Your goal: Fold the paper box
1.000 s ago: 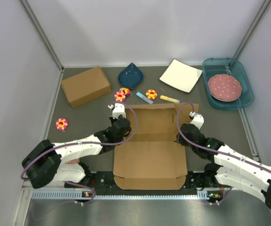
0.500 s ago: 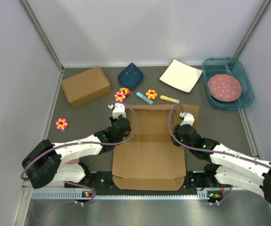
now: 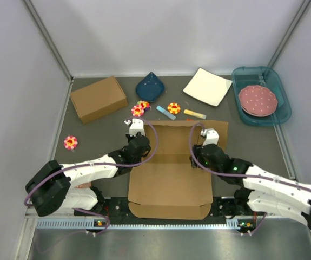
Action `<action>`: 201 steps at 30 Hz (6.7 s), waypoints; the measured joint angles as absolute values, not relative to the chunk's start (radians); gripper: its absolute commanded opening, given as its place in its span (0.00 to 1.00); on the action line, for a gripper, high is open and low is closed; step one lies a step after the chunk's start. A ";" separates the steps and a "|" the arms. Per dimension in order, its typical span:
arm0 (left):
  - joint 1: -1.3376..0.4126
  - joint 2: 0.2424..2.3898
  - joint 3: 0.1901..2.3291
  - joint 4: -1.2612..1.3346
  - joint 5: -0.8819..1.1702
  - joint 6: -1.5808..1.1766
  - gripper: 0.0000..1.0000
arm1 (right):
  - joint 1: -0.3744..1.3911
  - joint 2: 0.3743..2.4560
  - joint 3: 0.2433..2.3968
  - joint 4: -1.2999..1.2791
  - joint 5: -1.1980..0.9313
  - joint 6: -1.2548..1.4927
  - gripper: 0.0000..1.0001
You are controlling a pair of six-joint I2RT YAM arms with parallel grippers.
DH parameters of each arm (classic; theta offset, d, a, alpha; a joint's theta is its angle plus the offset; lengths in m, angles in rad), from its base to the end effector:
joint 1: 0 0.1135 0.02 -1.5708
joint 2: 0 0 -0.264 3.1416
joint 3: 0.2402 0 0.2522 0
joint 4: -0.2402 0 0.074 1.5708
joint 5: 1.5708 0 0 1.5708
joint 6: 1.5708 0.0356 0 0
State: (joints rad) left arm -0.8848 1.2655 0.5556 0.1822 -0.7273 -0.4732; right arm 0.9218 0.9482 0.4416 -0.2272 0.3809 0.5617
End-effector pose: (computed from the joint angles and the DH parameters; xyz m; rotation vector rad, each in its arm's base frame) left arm 0.1782 -0.1803 0.2005 -0.0186 1.9584 -0.1238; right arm 0.1247 0.1425 0.1899 -0.2139 2.2562 0.3575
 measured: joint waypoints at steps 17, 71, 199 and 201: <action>-0.882 1.234 0.522 0.212 -0.705 -0.485 0.00 | 0.570 0.541 0.505 -0.394 0.628 0.517 0.78; -0.904 1.268 0.571 0.108 -0.847 -0.540 0.00 | 0.697 0.719 0.428 -0.181 0.131 0.627 0.10; -0.938 1.238 0.476 0.402 -0.789 -0.344 0.00 | 0.648 1.155 0.590 0.020 0.412 0.287 0.37; -0.938 1.238 0.477 0.401 -0.795 -0.346 0.00 | 0.648 1.158 0.591 0.010 0.419 0.289 0.38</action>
State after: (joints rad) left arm -0.9379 1.2377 0.4767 0.4007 -0.7952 -0.3462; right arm 0.6479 1.1584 0.5907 0.0097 0.4194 0.2886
